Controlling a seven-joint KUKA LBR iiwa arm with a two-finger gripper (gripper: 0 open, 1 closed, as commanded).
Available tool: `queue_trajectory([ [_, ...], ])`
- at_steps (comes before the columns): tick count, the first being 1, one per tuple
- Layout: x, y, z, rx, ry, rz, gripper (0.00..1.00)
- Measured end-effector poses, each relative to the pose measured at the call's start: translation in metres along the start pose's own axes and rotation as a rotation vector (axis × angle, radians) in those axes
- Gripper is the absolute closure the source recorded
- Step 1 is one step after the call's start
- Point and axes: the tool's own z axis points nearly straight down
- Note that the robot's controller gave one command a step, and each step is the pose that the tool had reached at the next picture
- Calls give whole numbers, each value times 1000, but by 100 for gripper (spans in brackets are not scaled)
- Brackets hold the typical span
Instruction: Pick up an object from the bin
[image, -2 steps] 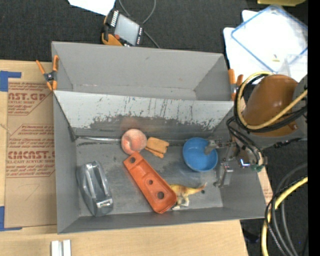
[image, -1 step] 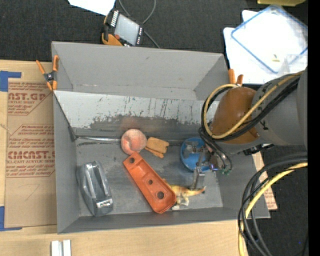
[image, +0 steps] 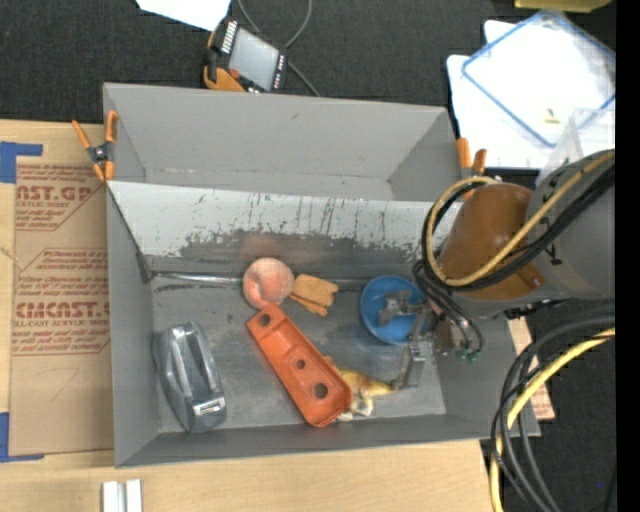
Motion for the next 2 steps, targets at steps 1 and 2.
queue_trajectory([
  [1,-27,-7,23,-7,10,25,0],
  [2,-12,-2,6,-3,3,-13,0],
])
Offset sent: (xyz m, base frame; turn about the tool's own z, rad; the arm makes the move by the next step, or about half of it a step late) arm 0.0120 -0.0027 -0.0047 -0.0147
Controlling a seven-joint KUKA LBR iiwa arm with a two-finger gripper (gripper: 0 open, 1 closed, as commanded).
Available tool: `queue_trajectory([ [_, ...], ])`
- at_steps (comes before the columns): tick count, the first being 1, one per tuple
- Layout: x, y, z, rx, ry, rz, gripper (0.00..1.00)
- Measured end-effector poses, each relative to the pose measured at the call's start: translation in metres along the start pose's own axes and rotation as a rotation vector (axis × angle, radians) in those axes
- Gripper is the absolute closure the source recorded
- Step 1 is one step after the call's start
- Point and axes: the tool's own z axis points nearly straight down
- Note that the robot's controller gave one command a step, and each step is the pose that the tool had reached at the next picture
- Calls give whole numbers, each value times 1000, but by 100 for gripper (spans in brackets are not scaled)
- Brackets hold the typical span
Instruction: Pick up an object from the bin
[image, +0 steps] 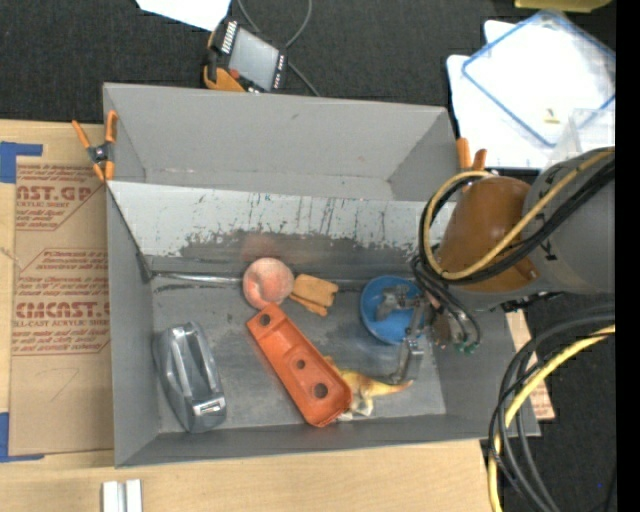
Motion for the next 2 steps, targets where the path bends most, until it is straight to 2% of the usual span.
queue_trajectory([
  [1,-34,-23,17,-3,0,52,0],
  [2,-13,-3,13,-1,-1,21,100],
])
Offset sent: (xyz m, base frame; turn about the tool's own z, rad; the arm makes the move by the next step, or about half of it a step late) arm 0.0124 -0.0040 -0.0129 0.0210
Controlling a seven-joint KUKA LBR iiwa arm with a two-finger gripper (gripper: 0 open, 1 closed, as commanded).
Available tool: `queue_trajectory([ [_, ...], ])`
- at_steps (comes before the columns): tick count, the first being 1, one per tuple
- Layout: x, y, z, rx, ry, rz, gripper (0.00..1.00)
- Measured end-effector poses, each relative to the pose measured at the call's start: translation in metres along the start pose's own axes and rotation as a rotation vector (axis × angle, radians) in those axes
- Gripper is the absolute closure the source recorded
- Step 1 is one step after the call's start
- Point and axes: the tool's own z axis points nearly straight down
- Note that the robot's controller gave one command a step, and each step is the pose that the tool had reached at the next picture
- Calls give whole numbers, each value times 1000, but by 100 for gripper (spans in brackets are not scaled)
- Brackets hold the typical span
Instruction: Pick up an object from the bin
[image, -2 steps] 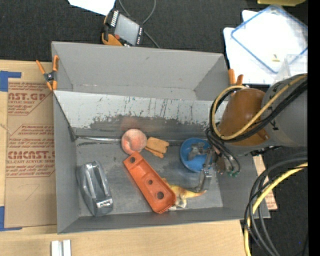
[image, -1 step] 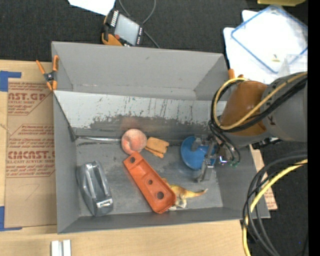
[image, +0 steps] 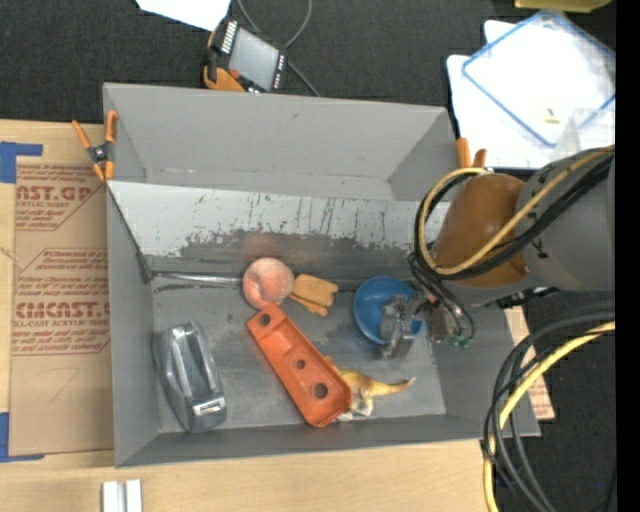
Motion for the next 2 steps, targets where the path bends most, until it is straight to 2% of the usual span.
queue_trajectory([
  [1,0,0,0,0,0,0,100],
  [2,-10,-8,3,0,-2,-32,0],
])
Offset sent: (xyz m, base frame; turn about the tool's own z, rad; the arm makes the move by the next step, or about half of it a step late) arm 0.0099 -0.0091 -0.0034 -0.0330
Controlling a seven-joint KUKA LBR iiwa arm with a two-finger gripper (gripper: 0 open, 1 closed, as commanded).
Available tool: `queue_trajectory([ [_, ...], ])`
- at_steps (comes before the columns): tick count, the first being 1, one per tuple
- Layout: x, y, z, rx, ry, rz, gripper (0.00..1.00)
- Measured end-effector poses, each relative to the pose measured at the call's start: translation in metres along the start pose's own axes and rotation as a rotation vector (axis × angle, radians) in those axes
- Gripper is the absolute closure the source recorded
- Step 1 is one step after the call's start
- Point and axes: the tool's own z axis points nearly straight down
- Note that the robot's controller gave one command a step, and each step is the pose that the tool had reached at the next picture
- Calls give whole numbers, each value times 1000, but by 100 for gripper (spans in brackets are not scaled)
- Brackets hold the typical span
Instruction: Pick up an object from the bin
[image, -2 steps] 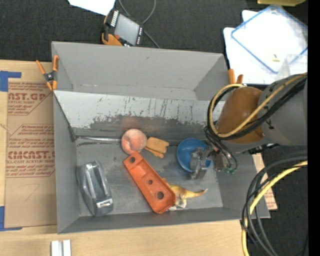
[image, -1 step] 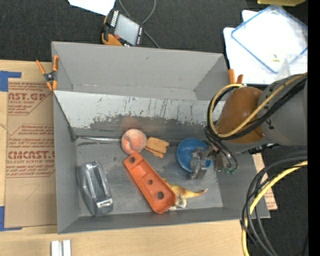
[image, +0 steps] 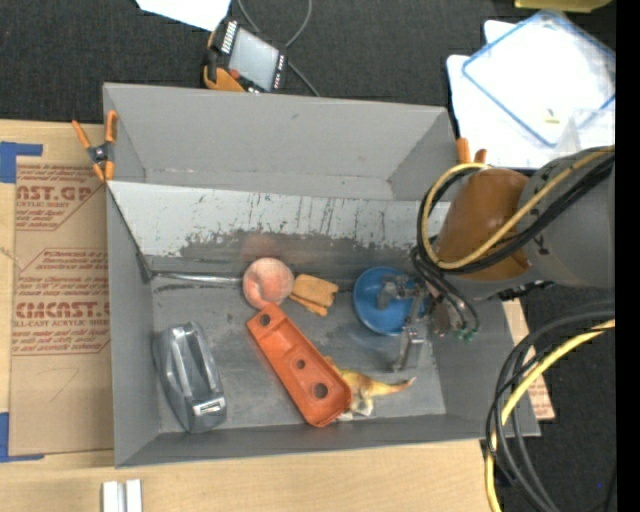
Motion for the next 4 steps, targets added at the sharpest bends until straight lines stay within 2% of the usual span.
queue_trajectory([
  [1,-1,0,0,0,-2,-1,100],
  [2,-1,0,0,0,-2,-2,100],
  [3,-10,2,-10,0,-4,-18,100],
  [4,0,-1,-2,-1,-2,8,100],
])
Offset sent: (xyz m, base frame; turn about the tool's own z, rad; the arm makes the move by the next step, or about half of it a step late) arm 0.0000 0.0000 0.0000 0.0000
